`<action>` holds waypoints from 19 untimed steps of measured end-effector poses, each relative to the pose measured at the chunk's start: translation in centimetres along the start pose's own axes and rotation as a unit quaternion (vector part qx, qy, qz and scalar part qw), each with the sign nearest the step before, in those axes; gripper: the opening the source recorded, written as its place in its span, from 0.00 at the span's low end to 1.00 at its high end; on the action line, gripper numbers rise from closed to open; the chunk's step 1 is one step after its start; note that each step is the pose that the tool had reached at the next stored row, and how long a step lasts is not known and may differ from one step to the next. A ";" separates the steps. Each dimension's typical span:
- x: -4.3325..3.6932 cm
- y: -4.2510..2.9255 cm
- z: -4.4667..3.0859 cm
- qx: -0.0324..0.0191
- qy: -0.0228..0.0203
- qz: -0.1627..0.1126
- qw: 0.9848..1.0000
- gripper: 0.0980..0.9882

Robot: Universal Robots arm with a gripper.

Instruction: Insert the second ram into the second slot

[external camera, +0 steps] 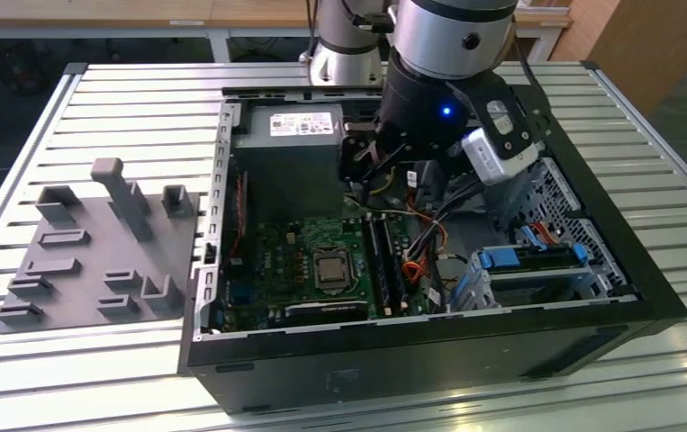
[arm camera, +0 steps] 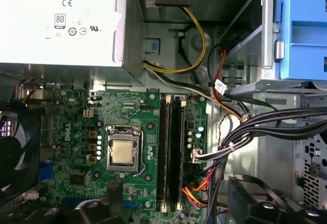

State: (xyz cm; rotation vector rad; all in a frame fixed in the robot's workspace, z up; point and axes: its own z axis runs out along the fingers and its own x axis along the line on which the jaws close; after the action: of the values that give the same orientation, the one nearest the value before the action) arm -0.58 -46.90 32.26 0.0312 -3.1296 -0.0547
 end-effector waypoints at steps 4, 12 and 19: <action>0.03 0.00 0.00 0.000 -0.004 -0.004 1.000 0.81; 0.01 0.00 0.00 -0.002 -0.001 0.002 1.000 0.63; 0.01 0.00 0.02 -0.002 -0.001 0.002 1.000 0.41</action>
State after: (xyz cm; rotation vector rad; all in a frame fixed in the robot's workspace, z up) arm -0.59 -46.90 32.24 0.0238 -3.1311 -0.0605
